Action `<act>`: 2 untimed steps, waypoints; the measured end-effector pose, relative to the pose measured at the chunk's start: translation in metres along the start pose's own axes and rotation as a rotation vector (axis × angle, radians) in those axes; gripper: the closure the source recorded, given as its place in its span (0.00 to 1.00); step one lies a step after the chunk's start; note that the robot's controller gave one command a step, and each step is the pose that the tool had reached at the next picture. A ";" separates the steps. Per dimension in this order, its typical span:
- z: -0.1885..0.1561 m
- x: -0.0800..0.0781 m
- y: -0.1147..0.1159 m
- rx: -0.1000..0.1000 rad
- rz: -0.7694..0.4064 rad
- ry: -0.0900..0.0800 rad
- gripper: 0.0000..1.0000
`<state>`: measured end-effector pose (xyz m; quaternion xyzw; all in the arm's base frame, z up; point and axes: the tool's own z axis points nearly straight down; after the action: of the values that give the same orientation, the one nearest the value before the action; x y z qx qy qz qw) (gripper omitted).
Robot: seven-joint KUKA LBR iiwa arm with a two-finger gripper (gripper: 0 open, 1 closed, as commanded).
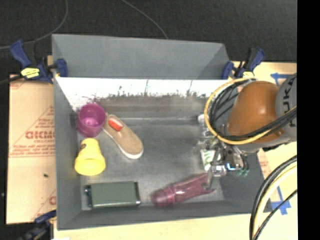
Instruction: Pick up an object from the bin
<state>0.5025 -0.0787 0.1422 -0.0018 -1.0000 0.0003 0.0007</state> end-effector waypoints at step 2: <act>0.070 0.004 0.062 0.000 -0.219 -0.004 1.00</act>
Offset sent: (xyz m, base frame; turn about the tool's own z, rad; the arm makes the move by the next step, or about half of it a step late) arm -0.0049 0.0622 -0.0697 -0.2160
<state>0.4982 -0.0167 0.0725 0.1075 -0.9942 0.0003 -0.0010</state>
